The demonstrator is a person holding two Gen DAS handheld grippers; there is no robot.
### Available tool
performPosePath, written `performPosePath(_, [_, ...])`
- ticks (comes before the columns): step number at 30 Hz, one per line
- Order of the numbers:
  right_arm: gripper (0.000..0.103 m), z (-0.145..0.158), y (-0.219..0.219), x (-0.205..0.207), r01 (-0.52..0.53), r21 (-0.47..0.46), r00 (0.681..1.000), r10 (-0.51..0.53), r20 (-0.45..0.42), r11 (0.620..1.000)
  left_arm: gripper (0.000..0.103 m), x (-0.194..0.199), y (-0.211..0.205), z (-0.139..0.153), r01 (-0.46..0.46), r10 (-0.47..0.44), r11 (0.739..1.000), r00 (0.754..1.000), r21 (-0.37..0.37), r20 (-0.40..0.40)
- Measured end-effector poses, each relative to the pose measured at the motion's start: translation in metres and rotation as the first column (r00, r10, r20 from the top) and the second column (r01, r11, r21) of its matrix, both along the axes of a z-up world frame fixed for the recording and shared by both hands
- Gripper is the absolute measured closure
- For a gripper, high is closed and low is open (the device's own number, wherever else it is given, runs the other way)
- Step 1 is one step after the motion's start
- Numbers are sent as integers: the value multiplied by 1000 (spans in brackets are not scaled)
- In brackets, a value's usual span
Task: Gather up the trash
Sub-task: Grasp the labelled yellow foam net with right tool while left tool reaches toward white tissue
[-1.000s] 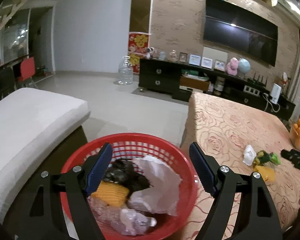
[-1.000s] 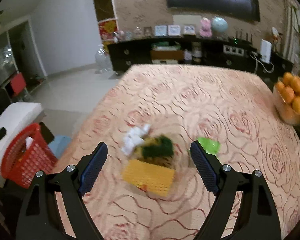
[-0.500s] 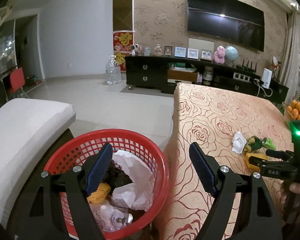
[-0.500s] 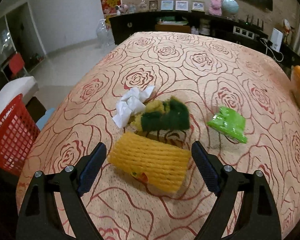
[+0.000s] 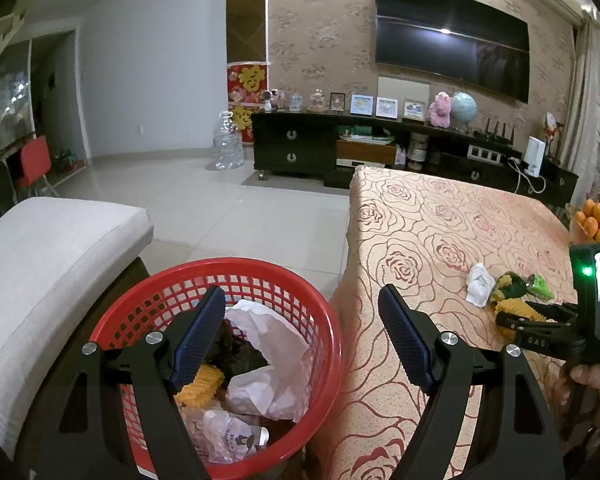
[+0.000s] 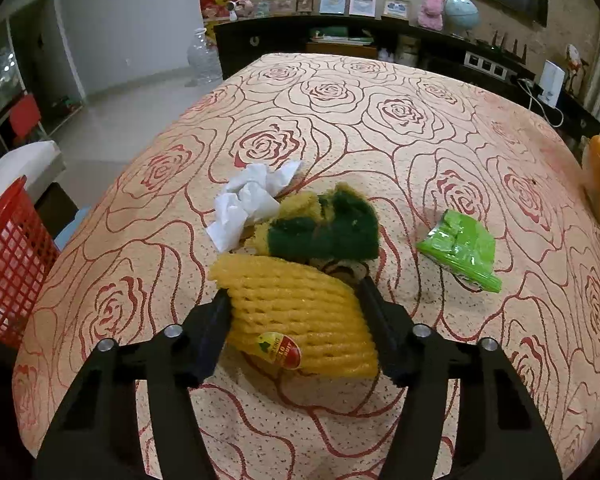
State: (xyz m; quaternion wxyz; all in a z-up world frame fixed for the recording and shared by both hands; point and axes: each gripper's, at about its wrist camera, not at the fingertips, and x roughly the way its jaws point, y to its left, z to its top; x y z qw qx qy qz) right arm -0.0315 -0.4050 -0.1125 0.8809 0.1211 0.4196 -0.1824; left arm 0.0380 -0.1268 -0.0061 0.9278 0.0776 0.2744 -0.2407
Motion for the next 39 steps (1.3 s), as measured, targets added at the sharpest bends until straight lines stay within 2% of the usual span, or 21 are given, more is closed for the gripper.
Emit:
performPosePath(3, [51, 1, -2, -4, 6, 10, 1000, -6, 4, 1000, 27, 0, -1, -1, 1, -1, 1000, 1000, 4, -1])
performPosePath(10, [51, 18, -6, -20, 29, 20, 998, -30, 47, 999, 27, -5, -9, -4, 19, -19, 1000, 1000, 13, 0])
performPosePath(18, [51, 41, -20, -46, 86, 20, 992, -88, 93, 996, 27, -8, -43, -15, 77, -75, 996, 995, 35, -59])
performPosePath(29, [51, 51, -37, -67, 135, 57, 983, -141, 121, 989, 27, -1, -128, -24, 200, -188, 974, 976, 108, -112])
performPosePath(35, [51, 52, -43, -73, 155, 79, 978, -165, 131, 985, 27, 14, -186, -32, 281, -258, 952, 950, 121, -176])
performPosePath(39, [52, 51, -48, -73, 158, 92, 977, -169, 132, 983, 27, 25, -220, -49, 320, -286, 941, 925, 107, -249])
